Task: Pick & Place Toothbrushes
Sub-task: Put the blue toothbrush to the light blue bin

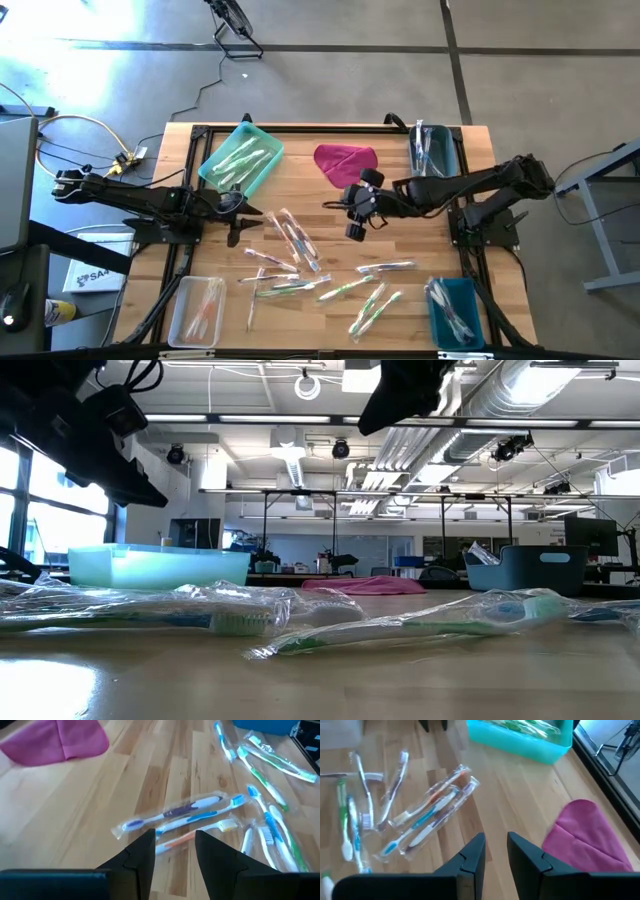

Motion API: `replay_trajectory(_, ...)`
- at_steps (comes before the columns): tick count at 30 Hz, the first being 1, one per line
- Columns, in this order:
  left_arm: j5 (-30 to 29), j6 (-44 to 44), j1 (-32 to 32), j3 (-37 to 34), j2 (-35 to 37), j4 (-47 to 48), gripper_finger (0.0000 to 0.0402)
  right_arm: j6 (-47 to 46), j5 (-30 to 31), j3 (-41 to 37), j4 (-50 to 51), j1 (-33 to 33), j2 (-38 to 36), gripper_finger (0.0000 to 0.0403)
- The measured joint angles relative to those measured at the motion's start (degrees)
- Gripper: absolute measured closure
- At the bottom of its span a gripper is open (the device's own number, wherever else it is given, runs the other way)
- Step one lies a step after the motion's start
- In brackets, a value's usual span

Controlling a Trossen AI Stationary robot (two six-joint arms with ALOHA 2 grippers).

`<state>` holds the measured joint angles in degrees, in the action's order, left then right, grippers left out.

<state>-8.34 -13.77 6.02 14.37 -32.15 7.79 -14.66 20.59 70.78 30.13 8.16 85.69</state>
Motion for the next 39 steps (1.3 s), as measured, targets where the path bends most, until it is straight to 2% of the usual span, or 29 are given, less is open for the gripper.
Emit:
replay_trajectory(11, 0.0, 3.0, 0.0, 0.0, 0.0, 0.1, 0.0265, -0.9, -6.1, -1.1, -0.9, 0.1, 0.0, 0.033)
replay_trajectory(16, 0.0, 2.8, 0.0, 0.0, 0.0, 0.1, 0.0265, -11.0, -6.4, -2.3, -0.9, 1.7, 0.0, 0.033)
replay_trajectory(19, 0.0, 2.8, 0.0, 0.0, 0.0, 0.1, 0.0265, -13.8, -7.3, -2.6, -0.5, 4.3, 0.1, 0.033)
replay_trajectory(29, 0.0, 3.0, 0.0, 0.0, 0.0, 0.1, 0.0265, -13.6, -1.2, -2.6, -1.0, 11.8, 0.1, 0.033)
replay_trajectory(39, -0.1, 3.0, 0.0, 0.0, 0.0, 0.1, 0.0265, -9.3, -1.1, -2.5, -0.4, 11.1, 0.1, 0.033)
